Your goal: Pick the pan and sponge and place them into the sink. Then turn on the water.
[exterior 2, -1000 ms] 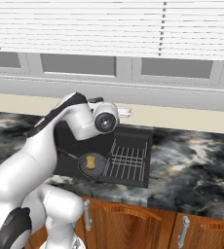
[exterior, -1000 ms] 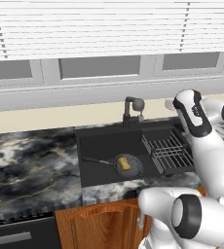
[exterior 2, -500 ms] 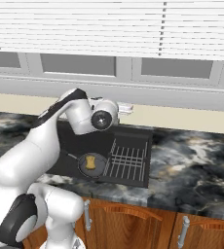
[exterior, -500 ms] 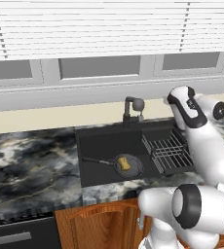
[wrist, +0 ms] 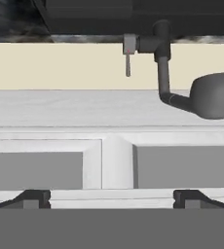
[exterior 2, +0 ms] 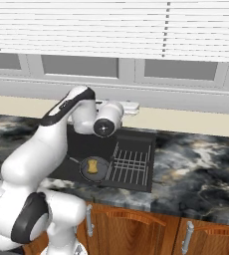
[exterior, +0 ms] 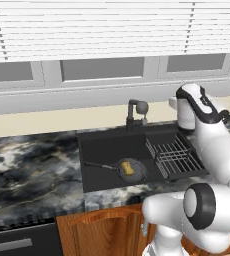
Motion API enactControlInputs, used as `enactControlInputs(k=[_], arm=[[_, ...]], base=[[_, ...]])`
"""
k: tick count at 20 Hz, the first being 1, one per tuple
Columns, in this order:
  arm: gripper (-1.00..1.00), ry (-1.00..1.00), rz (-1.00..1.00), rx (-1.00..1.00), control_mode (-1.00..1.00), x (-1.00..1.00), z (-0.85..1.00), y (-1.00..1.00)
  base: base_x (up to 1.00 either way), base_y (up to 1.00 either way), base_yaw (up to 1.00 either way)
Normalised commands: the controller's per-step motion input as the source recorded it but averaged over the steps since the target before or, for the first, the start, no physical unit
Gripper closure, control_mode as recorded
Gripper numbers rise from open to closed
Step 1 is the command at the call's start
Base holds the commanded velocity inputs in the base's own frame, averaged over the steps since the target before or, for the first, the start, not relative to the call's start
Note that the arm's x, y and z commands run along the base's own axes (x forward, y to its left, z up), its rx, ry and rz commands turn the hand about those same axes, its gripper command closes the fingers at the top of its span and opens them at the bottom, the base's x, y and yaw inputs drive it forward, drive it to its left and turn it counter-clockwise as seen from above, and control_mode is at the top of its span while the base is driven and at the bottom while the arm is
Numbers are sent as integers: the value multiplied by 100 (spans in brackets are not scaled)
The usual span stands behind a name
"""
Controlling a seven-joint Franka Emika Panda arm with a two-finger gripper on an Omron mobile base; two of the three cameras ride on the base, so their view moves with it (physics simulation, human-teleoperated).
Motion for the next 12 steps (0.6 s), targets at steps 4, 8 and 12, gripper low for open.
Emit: enactControlInputs(k=[4,8,12], arm=[[-100,-18,0,-11,-100,9,-18,-8],[-100,-15,0,-9,-100,21,-9,-3],[-100,-11,0,-6,-100,24,-6,0]], base=[[0,0,0],[0,0,0],[0,0,0]])
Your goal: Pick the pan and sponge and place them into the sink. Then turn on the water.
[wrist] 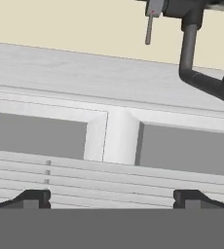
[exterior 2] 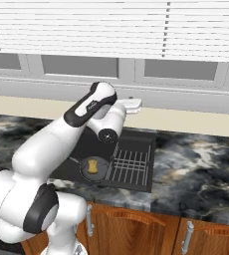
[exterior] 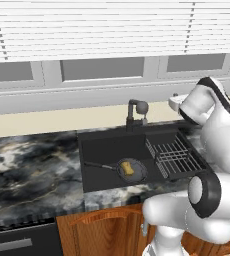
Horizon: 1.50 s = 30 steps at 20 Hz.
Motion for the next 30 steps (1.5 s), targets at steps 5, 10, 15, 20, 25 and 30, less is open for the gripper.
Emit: enactControlInputs(k=[5,10,15,20,25,30], arm=[[-100,-4,-2,-3,-100,15,-15,0],[-100,-1,-3,0,-100,18,-4,-6],[-100,-2,-1,0,-100,20,0,-10],[-100,0,2,0,-100,11,-5,-4],[-100,0,6,2,-100,15,-5,-14],[-100,1,7,4,-100,18,-3,-20]], base=[[0,0,0],[0,0,0],[0,0,0],[0,0,0],[0,0,0],[0,0,0]])
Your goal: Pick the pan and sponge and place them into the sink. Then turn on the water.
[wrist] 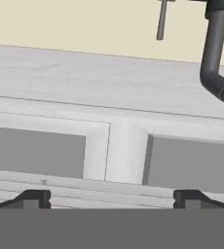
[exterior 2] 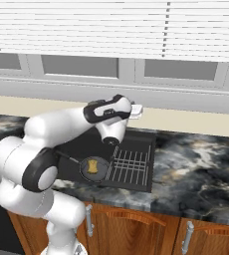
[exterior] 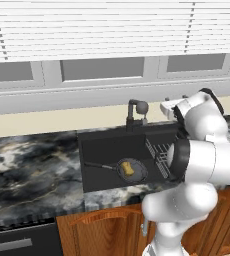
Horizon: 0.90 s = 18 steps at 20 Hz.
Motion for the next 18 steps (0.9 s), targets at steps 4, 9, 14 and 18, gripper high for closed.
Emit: enactControlInputs(k=[4,9,14,18], arm=[[-100,2,6,4,-100,19,-13,-2],[-100,0,6,5,-100,21,-11,1],[-100,0,6,4,-100,26,-14,3],[-100,0,5,4,-100,30,-20,6]], base=[[0,0,0],[0,0,0],[0,0,0],[0,0,0]])
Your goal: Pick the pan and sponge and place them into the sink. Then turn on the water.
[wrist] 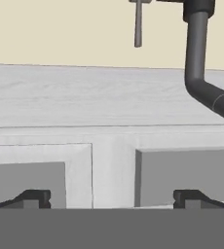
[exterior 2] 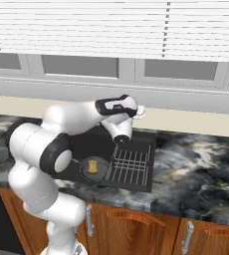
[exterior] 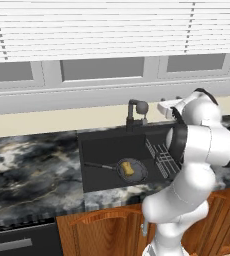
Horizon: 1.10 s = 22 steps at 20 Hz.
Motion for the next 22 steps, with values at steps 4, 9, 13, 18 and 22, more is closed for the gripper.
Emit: enactControlInputs(k=[4,9,13,18,22], arm=[[-100,1,5,5,-100,31,-25,6],[-100,4,2,7,-100,35,-34,9],[-100,1,0,9,-100,36,-30,6],[-100,0,0,8,-100,31,-34,12],[-100,3,0,2,-100,31,-49,23]], base=[[0,0,0],[0,0,0],[0,0,0],[0,0,0],[0,0,0]])
